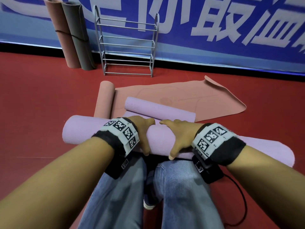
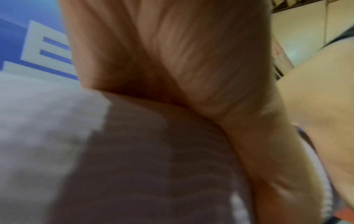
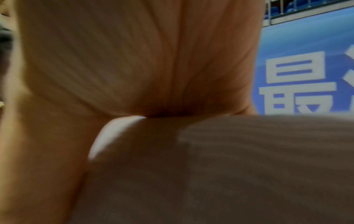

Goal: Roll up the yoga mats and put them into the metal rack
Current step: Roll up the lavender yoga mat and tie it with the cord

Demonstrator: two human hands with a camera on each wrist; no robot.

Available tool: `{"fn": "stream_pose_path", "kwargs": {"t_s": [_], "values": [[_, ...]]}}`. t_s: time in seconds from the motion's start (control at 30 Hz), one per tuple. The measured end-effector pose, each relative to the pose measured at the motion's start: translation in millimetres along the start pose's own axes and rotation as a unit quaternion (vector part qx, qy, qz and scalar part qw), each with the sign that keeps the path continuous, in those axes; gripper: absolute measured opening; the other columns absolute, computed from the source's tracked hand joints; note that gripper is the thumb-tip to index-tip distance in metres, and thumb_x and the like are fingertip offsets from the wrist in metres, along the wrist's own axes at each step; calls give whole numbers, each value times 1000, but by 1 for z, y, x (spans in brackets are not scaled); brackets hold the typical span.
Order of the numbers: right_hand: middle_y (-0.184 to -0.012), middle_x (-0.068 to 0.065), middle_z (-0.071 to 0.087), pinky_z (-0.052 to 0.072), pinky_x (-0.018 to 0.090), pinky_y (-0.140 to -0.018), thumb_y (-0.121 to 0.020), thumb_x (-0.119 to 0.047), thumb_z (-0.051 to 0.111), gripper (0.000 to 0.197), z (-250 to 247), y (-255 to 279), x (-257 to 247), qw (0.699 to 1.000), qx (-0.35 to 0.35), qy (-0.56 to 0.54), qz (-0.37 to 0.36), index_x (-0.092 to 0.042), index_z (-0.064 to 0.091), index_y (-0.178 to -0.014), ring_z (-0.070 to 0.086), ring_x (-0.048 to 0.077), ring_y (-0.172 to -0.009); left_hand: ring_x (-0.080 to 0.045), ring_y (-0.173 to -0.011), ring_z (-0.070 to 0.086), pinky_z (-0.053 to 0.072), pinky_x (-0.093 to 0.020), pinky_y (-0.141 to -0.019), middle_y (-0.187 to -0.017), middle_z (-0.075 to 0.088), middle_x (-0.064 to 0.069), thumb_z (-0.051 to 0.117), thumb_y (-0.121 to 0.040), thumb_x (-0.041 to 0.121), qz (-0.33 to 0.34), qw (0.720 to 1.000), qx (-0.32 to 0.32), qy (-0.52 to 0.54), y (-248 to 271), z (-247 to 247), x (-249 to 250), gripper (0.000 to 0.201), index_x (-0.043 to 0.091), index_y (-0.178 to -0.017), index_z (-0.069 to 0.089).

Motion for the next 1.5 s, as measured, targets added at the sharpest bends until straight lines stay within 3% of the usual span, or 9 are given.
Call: {"fn": "stream_pose_path", "kwargs": {"t_s": [0.17,0.3,0.4,0.57,0.87,1.0,1.17,1.3,1.5], "values": [[-131,6,49,43,46,-92,-54,-51,87,117,18,-1,-9,991,120,60,23,-31,19,-146,50,30,-118,-9,-87,62,55,-31,-80,-92,66,12,82,-19,57,-7,998,-30,48,-10,0,-7,99,41,-109,45],[-116,2,57,46,41,-85,-54,-49,84,103,16,-2,-5,988,146,43,-8,-31,30,-139,57,27,-105,-24,-98,59,50,-40,-82,-104,60,3,83,-42,52,-6,1000,28,-11,-1,4,0,96,38,-118,27],[-113,1,59,48,43,-87,-52,-48,84,99,14,-4,-4,989,141,30,-15,-32,33,-136,58,26,-103,-26,-112,50,39,-45,-86,-120,50,0,80,-56,56,3,989,110,-98,11,12,5,92,32,-129,30],[-110,-1,64,52,40,-86,-49,-47,86,97,9,-13,-1,993,114,-7,-29,-34,40,-132,60,25,-100,-29,-119,46,31,-52,-102,-126,49,-5,83,-58,55,-6,984,131,-124,15,19,8,95,27,-133,32],[-127,0,54,44,36,-94,-54,-45,88,102,11,-21,4,991,112,-59,-35,-33,32,-139,52,23,-111,-24,-99,59,36,-37,-75,-101,59,2,84,-53,47,-19,991,98,-94,-8,9,1,82,31,-120,39],[-134,2,44,40,43,-95,-54,-59,83,110,16,-18,1,987,160,6,-17,-34,25,-144,45,25,-122,-21,-95,61,53,-39,-82,-100,61,6,83,-44,51,-25,996,62,-57,-14,7,-5,87,36,-118,40],[-133,4,49,35,55,-104,-55,-54,85,119,27,-15,-6,984,170,61,-4,-32,14,-148,48,27,-123,-20,-98,60,54,-40,-87,-105,62,4,88,-43,48,-15,999,26,-14,-21,3,-12,82,37,-110,43],[-120,2,58,49,43,-89,-55,-49,83,110,21,-21,-4,980,188,63,-14,-34,21,-144,58,27,-107,-20,-97,60,53,-39,-87,-105,62,3,88,-47,48,-17,999,25,-13,-23,5,-12,87,32,-121,44],[-116,0,63,51,37,-85,-54,-47,82,105,20,-25,2,981,190,34,-26,-37,27,-143,61,25,-103,-27,-122,42,33,-44,-97,-132,46,-3,74,-67,54,49,980,147,-124,-8,23,-5,96,27,-144,24]]}}
Point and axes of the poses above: each hand's wrist, its own y-axis away from the middle knuckle, its own z-axis out of the palm, x = y × z, the point moved 4 cm from there along -y, towards the middle knuckle
